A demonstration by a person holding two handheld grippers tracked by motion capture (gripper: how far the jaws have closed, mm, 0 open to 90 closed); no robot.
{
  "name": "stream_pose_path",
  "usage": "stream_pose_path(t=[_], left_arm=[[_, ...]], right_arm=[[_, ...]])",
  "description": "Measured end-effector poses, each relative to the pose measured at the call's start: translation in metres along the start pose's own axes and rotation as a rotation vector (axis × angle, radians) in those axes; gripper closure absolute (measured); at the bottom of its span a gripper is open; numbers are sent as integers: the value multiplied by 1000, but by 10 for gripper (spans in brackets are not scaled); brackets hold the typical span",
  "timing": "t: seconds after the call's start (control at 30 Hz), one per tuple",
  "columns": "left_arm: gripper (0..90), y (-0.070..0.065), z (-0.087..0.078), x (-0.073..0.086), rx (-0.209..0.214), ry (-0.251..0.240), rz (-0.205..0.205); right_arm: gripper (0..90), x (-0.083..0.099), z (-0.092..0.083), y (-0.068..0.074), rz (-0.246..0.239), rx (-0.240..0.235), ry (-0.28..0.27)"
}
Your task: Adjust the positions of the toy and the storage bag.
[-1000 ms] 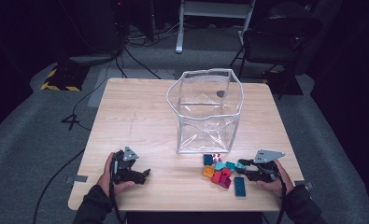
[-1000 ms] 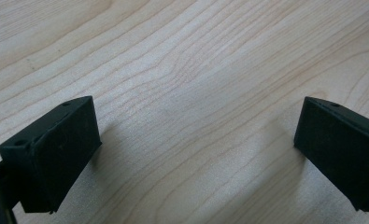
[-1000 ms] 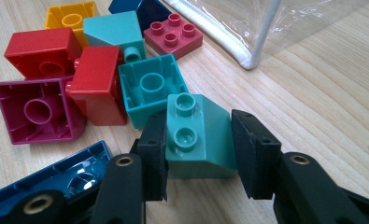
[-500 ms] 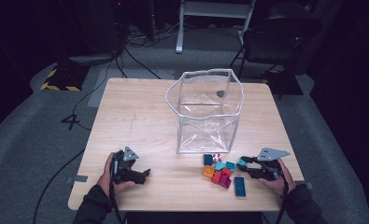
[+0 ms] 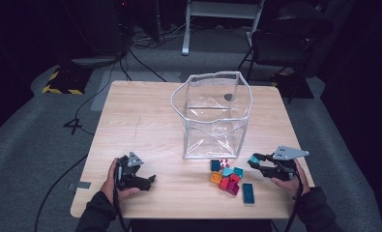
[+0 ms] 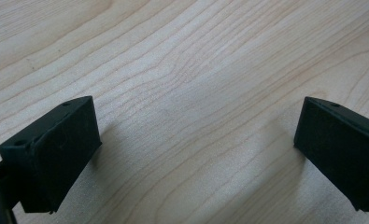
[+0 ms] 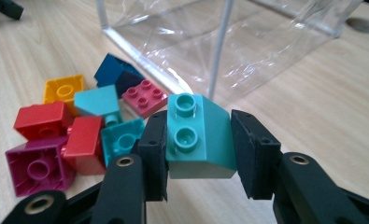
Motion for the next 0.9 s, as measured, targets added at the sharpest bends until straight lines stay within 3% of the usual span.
stream_pose_path(t=[0.33, 0.9], left_arm=[[4, 0, 0, 0, -1, -1, 0], [4, 0, 0, 0, -1, -1, 0]], right_arm=[[597, -15, -22, -7, 11, 34, -65], [598, -46, -44, -11, 5, 67, -139]])
Point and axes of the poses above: each handheld gripper's, and its own axes: z roughly forward along the jaws, x roughly out of its underside, y roughly to its left, the point moved 3 cm from there along z, roughly forward along the jaws, and after that the axes turned 15 degrees about y, right-handed, at the moved point
